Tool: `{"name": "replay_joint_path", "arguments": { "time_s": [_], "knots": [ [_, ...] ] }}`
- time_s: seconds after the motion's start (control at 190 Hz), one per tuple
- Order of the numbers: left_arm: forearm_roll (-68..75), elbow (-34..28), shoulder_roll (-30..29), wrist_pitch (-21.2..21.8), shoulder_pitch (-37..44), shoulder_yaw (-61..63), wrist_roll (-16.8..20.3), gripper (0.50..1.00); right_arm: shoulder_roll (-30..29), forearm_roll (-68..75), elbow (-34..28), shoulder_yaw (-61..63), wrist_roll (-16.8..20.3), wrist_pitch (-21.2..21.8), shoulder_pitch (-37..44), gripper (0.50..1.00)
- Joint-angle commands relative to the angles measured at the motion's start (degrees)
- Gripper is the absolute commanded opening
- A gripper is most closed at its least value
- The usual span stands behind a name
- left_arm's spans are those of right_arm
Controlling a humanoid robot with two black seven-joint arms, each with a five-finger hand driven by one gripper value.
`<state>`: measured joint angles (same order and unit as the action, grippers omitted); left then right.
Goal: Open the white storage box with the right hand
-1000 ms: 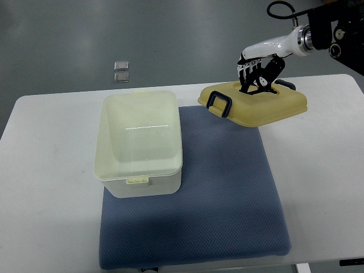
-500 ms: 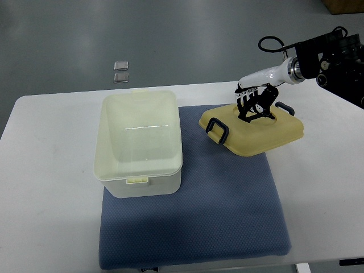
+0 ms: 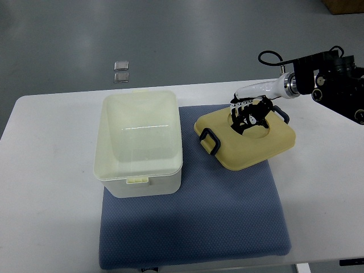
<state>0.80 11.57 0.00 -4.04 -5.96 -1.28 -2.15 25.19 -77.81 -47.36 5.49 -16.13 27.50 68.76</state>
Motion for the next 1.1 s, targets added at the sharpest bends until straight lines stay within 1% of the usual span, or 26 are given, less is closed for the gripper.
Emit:
{"name": "replay_joint_path", "arguments": {
  "time_s": [0.0,0.053,0.074,0.079,0.09,0.095,0.121,0.126,0.132,0.137,0.142,0.147,0.153,0.169,0.226,0.242,0.253,0.258,0.279,0.311,0.642,0.737,0.885,0.958,1.069,1.095],
  "knots": [
    [-0.01,0.03,0.00,0.00,-0.01,0.05,-0.05,1.000,-0.05,0.47,-0.01,0.49,0.05,0.10,-0.73,0.500],
    [-0.01,0.03,0.00,0.00,-0.01,0.05,0.04,1.000,-0.05,0.47,-0.01,0.49,0.05,0.01,-0.82,0.507],
    [-0.01,0.03,0.00,0.00,0.07,0.05,0.04,1.000,-0.05,0.56,-0.01,0.49,0.05,0.10,-0.82,0.552],
    [-0.01,0.03,0.00,0.00,0.07,0.05,0.04,1.000,-0.05,0.56,-0.01,0.49,0.05,0.10,-0.82,0.574],
    [-0.01,0.03,0.00,0.00,0.07,0.05,0.04,1.000,-0.05,0.56,-0.01,0.49,0.05,0.10,-0.82,0.574],
    [-0.01,0.03,0.00,0.00,-0.01,0.05,0.04,1.000,-0.05,0.56,-0.01,0.49,0.05,0.10,-0.82,0.594],
    [-0.01,0.03,0.00,0.00,-0.01,0.05,0.04,1.000,-0.14,0.56,-0.01,0.49,0.05,0.10,-0.82,0.633],
    [-0.01,0.03,0.00,0.00,-0.01,0.05,-0.05,1.000,-0.14,0.47,-0.01,0.49,0.05,0.10,-0.82,0.658],
    [-0.01,0.03,0.00,0.00,-0.01,0.05,-0.05,1.000,-0.14,0.47,-0.01,0.49,0.05,0.10,-0.82,0.658],
    [-0.01,0.03,0.00,0.00,-0.01,0.05,0.04,1.000,-0.14,0.47,-0.01,0.40,0.05,0.10,-0.82,0.682],
    [-0.01,0.03,0.00,0.00,-0.01,0.05,0.04,1.000,-0.14,0.47,-0.01,0.40,0.05,0.10,-0.82,0.682],
    [-0.01,0.03,0.00,0.00,-0.01,0.05,-0.05,1.000,-0.14,0.47,-0.01,0.49,0.05,0.27,-0.82,0.707],
    [-0.01,0.03,0.00,0.00,-0.01,0.05,-0.05,1.000,-0.14,0.47,-0.01,0.49,0.05,0.27,-0.82,0.707],
    [-0.01,0.03,0.00,0.00,-0.01,-0.04,0.04,1.000,-0.32,0.47,-0.01,0.40,0.05,0.36,-0.82,0.750],
    [-0.01,-0.06,0.00,0.00,-0.01,0.05,0.04,1.000,-0.58,0.38,-0.01,0.40,-0.04,0.63,-0.82,0.809],
    [-0.01,-0.06,0.00,0.00,-0.01,-0.04,-0.05,1.000,-0.58,0.38,-0.01,0.40,-0.04,0.71,-0.82,0.846],
    [-0.01,-0.06,0.00,0.00,-0.01,-0.04,-0.05,1.000,-0.58,0.38,-0.01,0.40,-0.04,0.71,-0.82,0.846],
    [-0.01,-0.06,0.00,0.00,-0.01,-0.04,0.04,1.000,-0.58,0.38,-0.01,0.40,-0.04,0.71,-0.82,0.864],
    [-0.01,-0.06,0.00,0.00,0.07,-0.04,0.04,1.000,-0.58,0.29,-0.01,0.40,-0.04,0.80,-0.73,0.893],
    [-0.01,-0.06,0.00,0.00,-0.01,-0.04,0.04,1.000,-0.49,0.38,-0.01,0.40,-0.04,1.06,-0.73,0.909],
    [-0.01,-0.15,0.00,0.00,-0.01,-0.04,0.04,1.000,2.14,2.05,-0.01,2.51,-0.13,3.97,1.38,0.913],
    [-0.01,-0.15,0.00,0.00,-0.01,-0.13,0.04,1.000,3.02,8.64,0.25,5.94,0.40,4.41,1.38,0.913],
    [-0.01,-0.24,0.00,0.00,-0.01,-0.13,0.04,1.000,5.31,24.90,1.22,10.51,3.56,3.18,0.24,0.911],
    [-0.01,-0.24,0.00,0.00,-0.01,-0.13,0.04,1.000,5.83,33.43,2.27,12.80,3.74,-0.08,-3.10,0.909],
    [-0.01,-0.15,0.00,0.00,-0.01,-0.13,0.04,1.000,5.04,44.32,3.15,16.13,4.18,-10.35,-8.20,0.909],
    [-0.01,-0.06,0.00,0.00,-0.01,-0.13,0.04,1.000,4.69,46.16,3.07,17.01,4.18,-11.85,-9.07,0.909]
  ]
}}
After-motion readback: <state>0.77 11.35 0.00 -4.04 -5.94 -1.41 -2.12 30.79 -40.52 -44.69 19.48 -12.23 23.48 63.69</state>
